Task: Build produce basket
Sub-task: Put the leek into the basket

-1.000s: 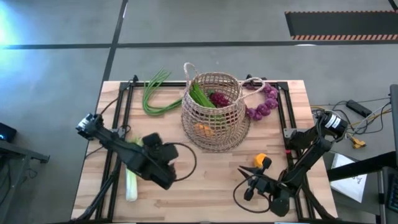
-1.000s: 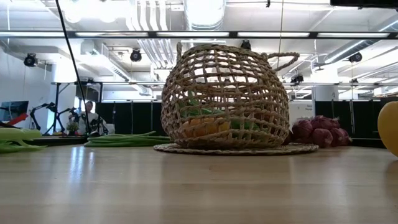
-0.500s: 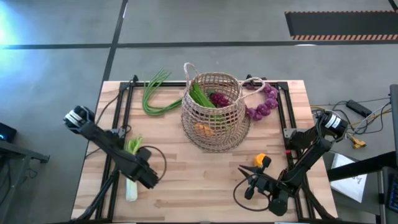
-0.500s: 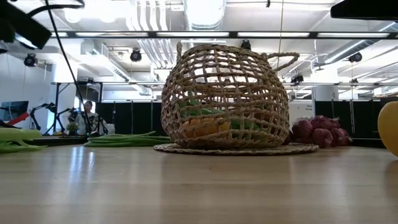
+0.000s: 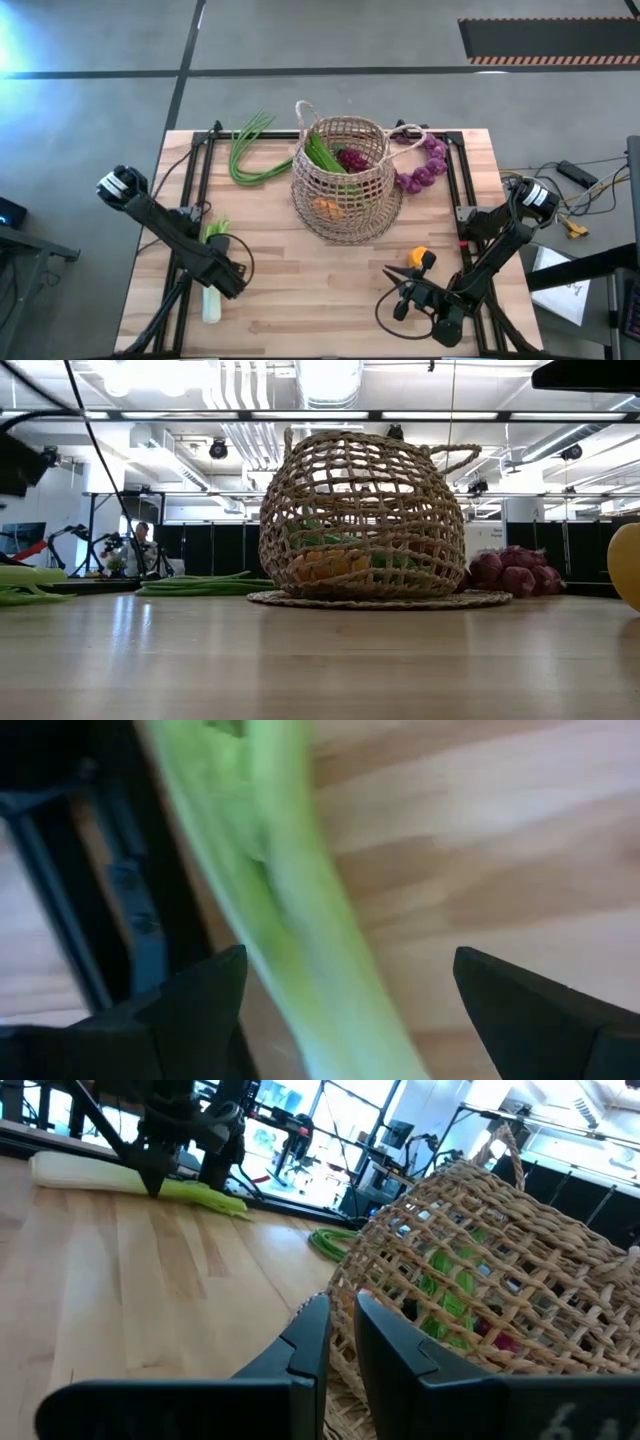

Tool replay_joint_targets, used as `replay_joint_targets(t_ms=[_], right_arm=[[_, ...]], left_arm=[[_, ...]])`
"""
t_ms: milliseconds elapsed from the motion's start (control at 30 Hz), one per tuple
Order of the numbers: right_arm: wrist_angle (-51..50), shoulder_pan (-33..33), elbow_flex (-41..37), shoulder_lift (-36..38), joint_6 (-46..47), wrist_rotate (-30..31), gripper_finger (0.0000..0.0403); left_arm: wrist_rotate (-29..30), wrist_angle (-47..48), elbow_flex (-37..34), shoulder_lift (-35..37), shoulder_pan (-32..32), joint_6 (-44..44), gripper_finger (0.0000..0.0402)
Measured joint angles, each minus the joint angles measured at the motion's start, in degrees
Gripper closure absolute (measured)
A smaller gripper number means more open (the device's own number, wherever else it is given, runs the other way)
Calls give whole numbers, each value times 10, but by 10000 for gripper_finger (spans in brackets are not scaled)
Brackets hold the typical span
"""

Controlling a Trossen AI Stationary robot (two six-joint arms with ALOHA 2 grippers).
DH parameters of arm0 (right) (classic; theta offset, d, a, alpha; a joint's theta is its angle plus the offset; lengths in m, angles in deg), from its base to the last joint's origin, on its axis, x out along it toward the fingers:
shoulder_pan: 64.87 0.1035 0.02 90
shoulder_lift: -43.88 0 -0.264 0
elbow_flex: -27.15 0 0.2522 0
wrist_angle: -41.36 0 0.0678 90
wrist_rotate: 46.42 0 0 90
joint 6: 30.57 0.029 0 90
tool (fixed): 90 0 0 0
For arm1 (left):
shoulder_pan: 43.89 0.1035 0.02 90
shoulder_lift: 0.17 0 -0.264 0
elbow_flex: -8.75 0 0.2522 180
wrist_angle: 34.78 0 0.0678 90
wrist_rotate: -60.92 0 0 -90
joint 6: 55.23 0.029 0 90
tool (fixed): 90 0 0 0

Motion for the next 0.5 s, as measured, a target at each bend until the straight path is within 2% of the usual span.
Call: replay_joint_targets(t_ms=[333, 500], right_arm=[[0, 0, 0, 0, 0, 0, 360], [0, 0, 0, 0, 1, 0, 360]], left_arm=[[-35, 8, -23, -62, 2, -10, 66], [-54, -18, -56, -45, 3, -11, 91]])
